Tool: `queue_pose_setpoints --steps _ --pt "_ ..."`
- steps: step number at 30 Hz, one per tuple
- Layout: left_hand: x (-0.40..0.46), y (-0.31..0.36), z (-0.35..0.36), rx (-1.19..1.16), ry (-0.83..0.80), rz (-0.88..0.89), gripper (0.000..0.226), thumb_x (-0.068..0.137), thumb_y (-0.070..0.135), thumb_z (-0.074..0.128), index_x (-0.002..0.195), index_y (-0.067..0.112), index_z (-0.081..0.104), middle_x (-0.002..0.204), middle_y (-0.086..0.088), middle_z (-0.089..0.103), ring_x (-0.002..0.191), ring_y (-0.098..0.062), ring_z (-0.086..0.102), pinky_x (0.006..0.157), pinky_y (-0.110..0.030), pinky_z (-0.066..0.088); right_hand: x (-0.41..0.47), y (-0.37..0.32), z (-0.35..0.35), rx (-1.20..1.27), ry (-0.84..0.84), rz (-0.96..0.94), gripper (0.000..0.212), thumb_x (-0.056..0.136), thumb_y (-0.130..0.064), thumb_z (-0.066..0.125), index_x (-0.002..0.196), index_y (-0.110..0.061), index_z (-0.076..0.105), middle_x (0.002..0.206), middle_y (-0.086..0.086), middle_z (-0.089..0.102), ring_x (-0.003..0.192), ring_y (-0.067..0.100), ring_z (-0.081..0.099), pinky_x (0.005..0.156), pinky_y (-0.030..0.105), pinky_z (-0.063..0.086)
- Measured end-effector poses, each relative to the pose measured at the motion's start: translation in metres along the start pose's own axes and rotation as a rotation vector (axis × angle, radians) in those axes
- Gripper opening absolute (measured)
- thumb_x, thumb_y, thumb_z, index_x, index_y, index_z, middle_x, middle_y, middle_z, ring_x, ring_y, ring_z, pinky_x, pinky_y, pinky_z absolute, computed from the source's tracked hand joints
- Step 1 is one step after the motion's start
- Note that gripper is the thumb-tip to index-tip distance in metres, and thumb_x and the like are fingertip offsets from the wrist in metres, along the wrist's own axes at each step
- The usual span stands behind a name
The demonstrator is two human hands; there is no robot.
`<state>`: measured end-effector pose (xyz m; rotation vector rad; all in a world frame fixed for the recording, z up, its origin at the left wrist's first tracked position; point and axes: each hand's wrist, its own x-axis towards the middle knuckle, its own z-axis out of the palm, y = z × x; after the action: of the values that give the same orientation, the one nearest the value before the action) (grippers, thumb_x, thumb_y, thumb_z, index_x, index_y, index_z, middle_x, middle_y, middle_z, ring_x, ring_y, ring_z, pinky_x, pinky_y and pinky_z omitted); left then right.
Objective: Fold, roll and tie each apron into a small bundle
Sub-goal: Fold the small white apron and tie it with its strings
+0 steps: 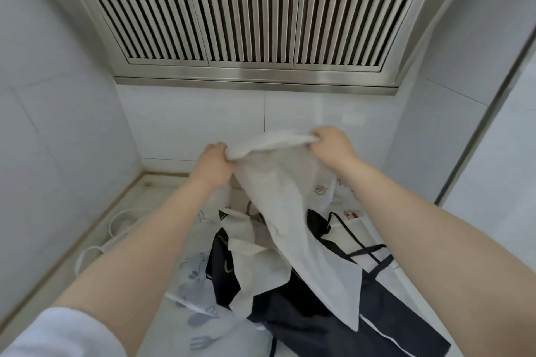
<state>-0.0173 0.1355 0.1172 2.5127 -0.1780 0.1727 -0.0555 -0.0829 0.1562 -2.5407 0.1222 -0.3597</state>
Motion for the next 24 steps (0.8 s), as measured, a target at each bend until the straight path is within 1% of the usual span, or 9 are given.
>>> queue_pose_setpoints --steps 2,4,7,11,13,16,17,20,24 --pt "-0.005 0.007 0.001 0.029 -0.121 0.084 0.017 0.088 0.015 0.050 0.101 0.005 0.054 0.103 -0.013 0.061 0.091 -0.032 0.060 0.071 -0.033 0.042 0.000 -0.011 -0.006 0.584 0.150 0.152 0.020 0.089 -0.001 0.042 0.092 -0.013 0.058 0.082 0.003 0.062 0.078 0.020 0.055 0.065 0.023 0.042" --pt "-0.010 0.013 0.001 0.042 -0.103 0.106 0.009 0.086 0.014 0.051 0.091 0.007 0.052 0.092 -0.012 0.061 0.083 -0.032 0.061 0.065 -0.032 0.043 -0.002 -0.021 -0.014 1.098 0.180 0.250 0.033 0.086 0.009 0.030 0.081 -0.016 0.050 0.050 -0.009 0.054 0.051 0.008 0.046 0.046 0.017 0.039" --pt "-0.010 0.008 0.009 0.141 0.026 0.072 0.013 0.084 0.020 0.054 0.089 0.008 0.051 0.096 -0.014 0.058 0.088 -0.033 0.057 0.066 -0.033 0.042 -0.004 -0.026 -0.022 1.335 0.237 0.323 0.031 0.090 0.003 0.032 0.079 -0.021 0.049 0.045 -0.008 0.045 0.044 0.007 0.038 0.046 0.016 0.037" --pt "-0.009 -0.010 0.039 0.108 0.053 -0.037 0.019 0.092 0.028 0.048 0.083 0.012 0.051 0.099 -0.012 0.055 0.101 -0.032 0.048 0.081 -0.035 0.038 -0.008 -0.010 -0.022 1.252 0.287 0.463 0.024 0.094 -0.016 0.039 0.077 -0.025 0.053 0.071 -0.002 0.051 0.064 0.014 0.046 0.057 0.023 0.037" --pt "-0.011 -0.012 0.053 -0.239 0.060 -0.140 0.014 0.093 0.017 0.042 0.080 0.011 0.045 0.086 -0.011 0.053 0.087 -0.027 0.047 0.072 -0.033 0.036 -0.008 0.004 -0.024 1.080 0.345 0.477 0.022 0.093 -0.013 0.039 0.078 -0.021 0.053 0.079 0.001 0.054 0.072 0.018 0.048 0.059 0.025 0.036" --pt "-0.012 -0.003 0.054 -0.709 0.246 -0.355 0.009 0.091 0.005 0.037 0.087 0.006 0.045 0.084 -0.011 0.048 0.080 -0.021 0.044 0.069 -0.028 0.032 -0.010 0.031 -0.029 0.424 0.458 0.409 0.013 0.088 -0.012 0.044 0.075 -0.015 0.046 0.081 0.005 0.050 0.080 0.026 0.045 0.063 0.032 0.038" --pt "-0.011 0.002 0.051 -0.809 0.302 -0.395 0.008 0.091 0.005 0.037 0.089 0.006 0.044 0.083 -0.011 0.048 0.078 -0.021 0.045 0.069 -0.028 0.032 -0.014 0.037 -0.030 0.306 0.479 0.378 0.006 0.088 -0.014 0.046 0.083 -0.013 0.050 0.084 0.005 0.052 0.082 0.027 0.047 0.066 0.033 0.039" --pt "-0.006 0.028 0.035 -1.045 0.399 -0.457 0.006 0.094 0.008 0.036 0.097 0.010 0.041 0.077 -0.002 0.046 0.072 -0.021 0.047 0.070 -0.026 0.034 -0.022 0.051 -0.028 0.157 0.498 0.376 0.022 0.093 -0.021 0.045 0.111 -0.009 0.048 0.106 0.013 0.062 0.099 0.033 0.057 0.079 0.037 0.041" --pt "-0.003 0.047 0.014 -0.701 0.387 -0.115 0.010 0.091 0.016 0.049 0.098 0.013 0.055 0.088 -0.002 0.055 0.085 -0.024 0.054 0.069 -0.024 0.034 -0.024 0.055 -0.021 -0.147 0.073 0.585 0.048 0.097 -0.038 0.038 0.135 -0.011 0.031 0.140 0.016 0.041 0.132 0.034 0.036 0.105 0.045 0.026"
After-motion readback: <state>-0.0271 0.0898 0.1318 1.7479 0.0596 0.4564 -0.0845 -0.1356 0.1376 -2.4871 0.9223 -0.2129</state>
